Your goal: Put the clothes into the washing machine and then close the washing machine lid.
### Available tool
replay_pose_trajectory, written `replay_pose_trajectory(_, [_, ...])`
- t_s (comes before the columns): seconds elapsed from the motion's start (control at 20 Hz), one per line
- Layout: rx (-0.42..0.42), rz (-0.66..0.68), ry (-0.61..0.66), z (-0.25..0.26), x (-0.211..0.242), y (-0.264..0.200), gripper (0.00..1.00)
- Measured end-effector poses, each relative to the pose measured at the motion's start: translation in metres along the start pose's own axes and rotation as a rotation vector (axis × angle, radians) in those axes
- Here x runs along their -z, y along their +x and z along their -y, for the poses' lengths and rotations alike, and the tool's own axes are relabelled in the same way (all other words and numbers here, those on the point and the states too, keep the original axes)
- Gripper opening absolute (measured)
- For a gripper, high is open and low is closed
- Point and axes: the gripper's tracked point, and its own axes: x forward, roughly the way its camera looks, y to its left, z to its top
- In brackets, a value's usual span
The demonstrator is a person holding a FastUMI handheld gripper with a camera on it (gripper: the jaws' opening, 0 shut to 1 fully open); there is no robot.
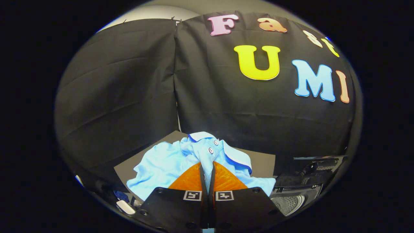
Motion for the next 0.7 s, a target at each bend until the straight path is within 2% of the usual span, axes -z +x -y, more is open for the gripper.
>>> replay_pose_trajectory(0.25, [0.036, 0.046, 0.013, 0.037, -0.015, -0.029, 0.02])
replay_pose_trajectory(0.7, [0.139, 0.096, 0.048, 0.105, -0.012, -0.069, 0.02])
